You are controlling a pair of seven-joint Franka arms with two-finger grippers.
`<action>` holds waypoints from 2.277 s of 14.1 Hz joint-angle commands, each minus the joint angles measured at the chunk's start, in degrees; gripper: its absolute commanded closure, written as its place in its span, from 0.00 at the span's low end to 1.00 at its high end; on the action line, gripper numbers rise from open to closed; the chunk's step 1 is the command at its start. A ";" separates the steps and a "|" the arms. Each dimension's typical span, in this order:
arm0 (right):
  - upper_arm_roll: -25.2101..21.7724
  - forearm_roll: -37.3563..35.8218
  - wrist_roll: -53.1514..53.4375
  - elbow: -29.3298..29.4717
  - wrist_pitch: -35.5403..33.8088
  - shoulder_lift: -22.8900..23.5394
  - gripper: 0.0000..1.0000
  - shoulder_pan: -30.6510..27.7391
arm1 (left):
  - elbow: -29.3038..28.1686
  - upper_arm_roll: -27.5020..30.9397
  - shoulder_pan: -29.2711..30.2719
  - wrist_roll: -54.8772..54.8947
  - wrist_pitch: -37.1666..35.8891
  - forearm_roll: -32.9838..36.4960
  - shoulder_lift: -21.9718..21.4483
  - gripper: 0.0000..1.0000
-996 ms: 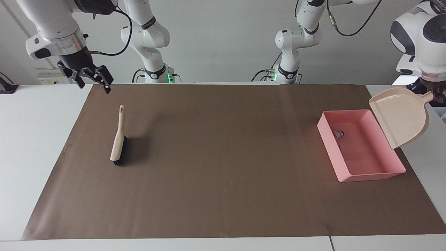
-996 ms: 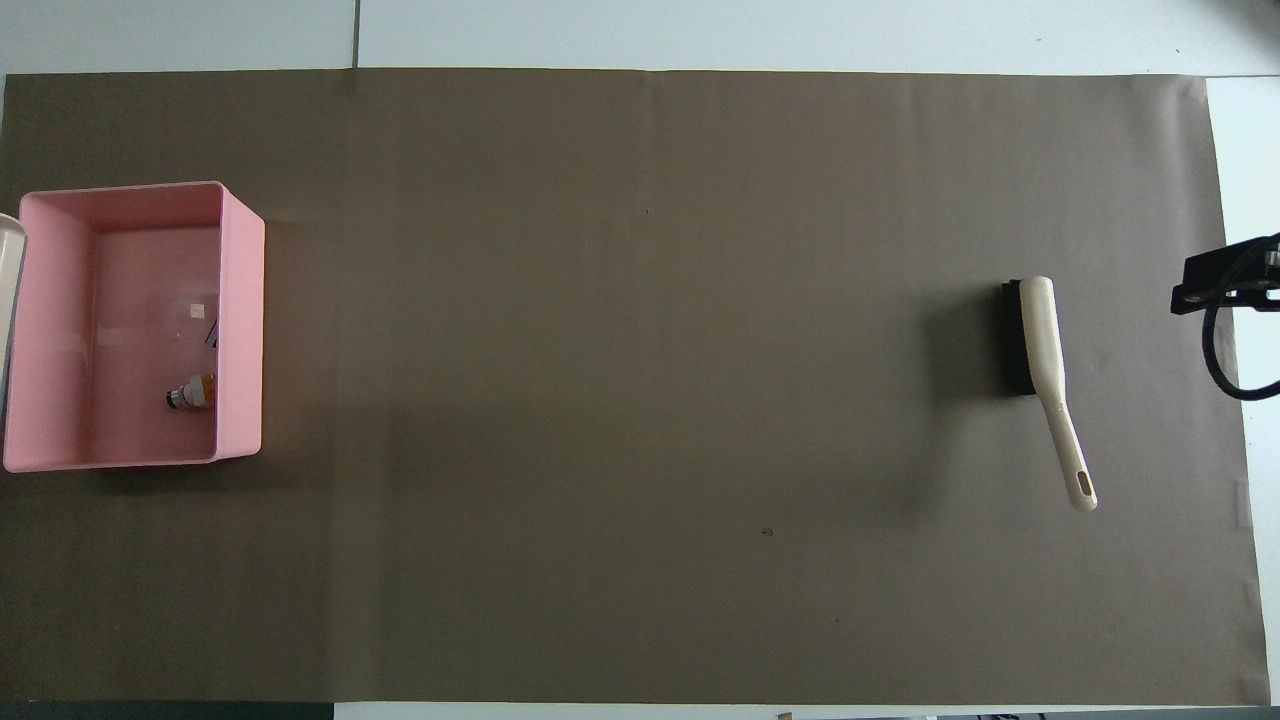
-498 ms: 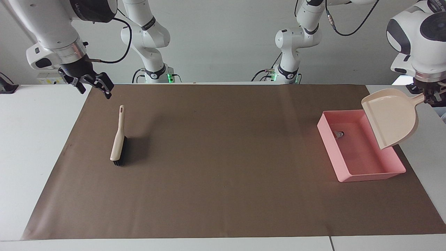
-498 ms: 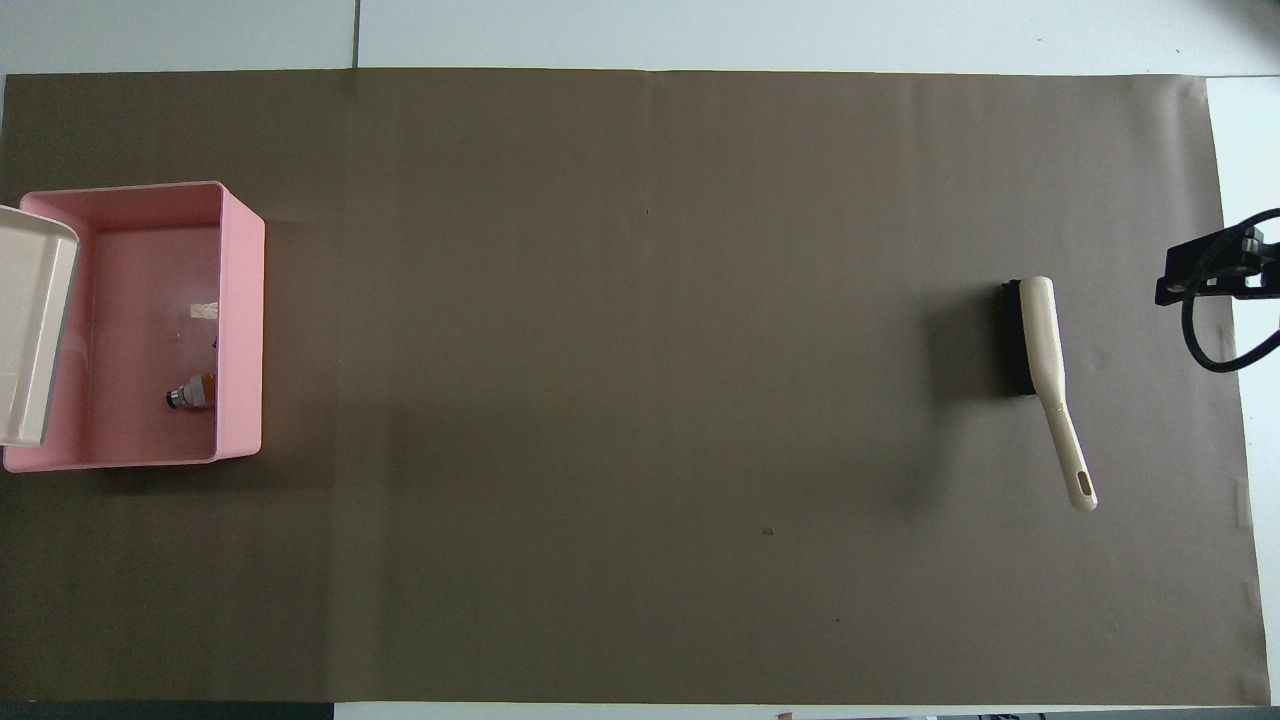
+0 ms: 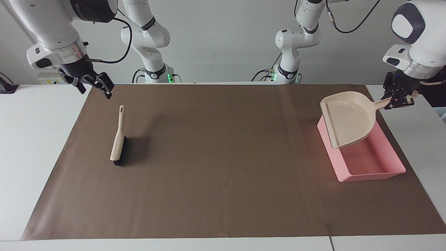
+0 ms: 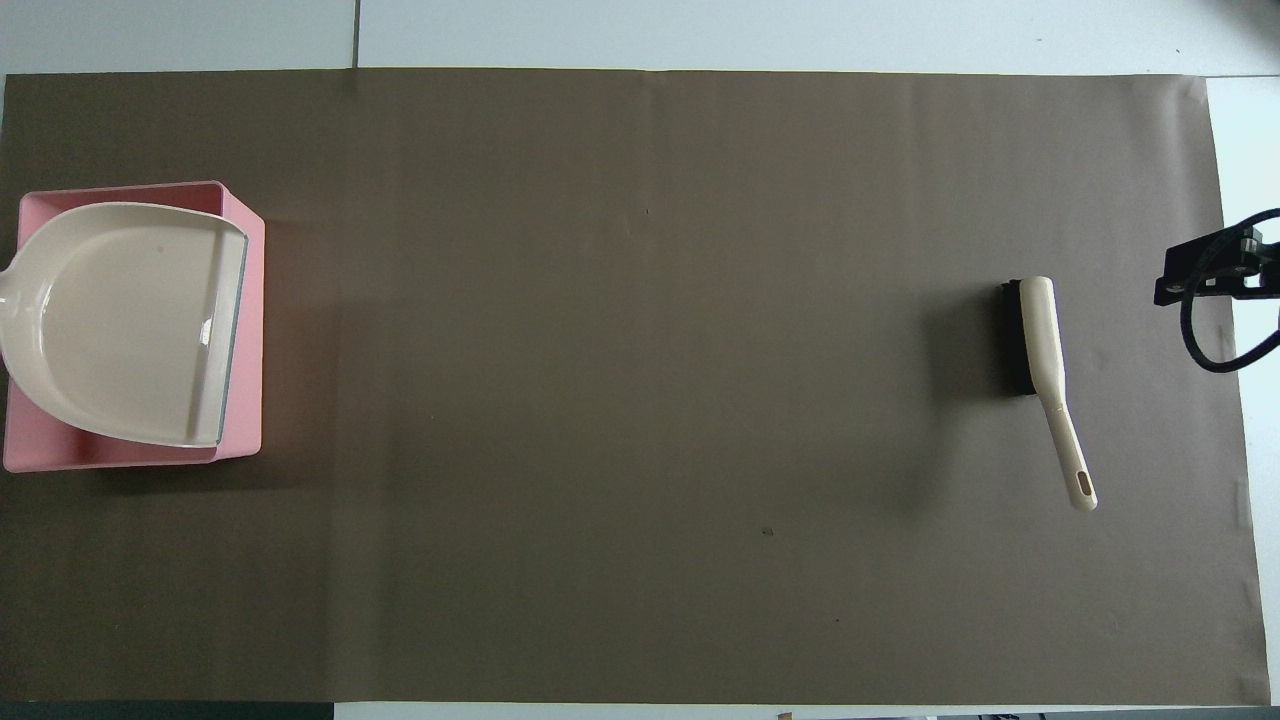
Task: Clean e-waste and dump in bin
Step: 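Carry the dustpan back and set it on the table with the left gripper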
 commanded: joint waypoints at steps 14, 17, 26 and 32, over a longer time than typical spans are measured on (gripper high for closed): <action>-5.01 1.14 -2.17 -1.58 0.30 -1.07 0.00 5.85 | -36.52 -0.04 -24.07 -27.89 31.26 -2.50 -3.51 1.00; -5.01 1.14 -2.17 -1.50 0.39 -1.07 0.00 5.76 | -36.53 0.05 -25.30 -34.05 31.35 -2.50 -1.32 0.99; -5.01 1.14 -3.57 -1.50 0.30 -1.07 0.00 5.67 | -34.42 0.49 -25.13 -44.13 27.23 -2.06 -2.18 0.18; -5.01 1.14 -3.84 -1.50 0.30 -1.07 0.00 5.67 | -33.81 0.57 -17.06 -70.05 19.94 -1.80 -8.15 0.02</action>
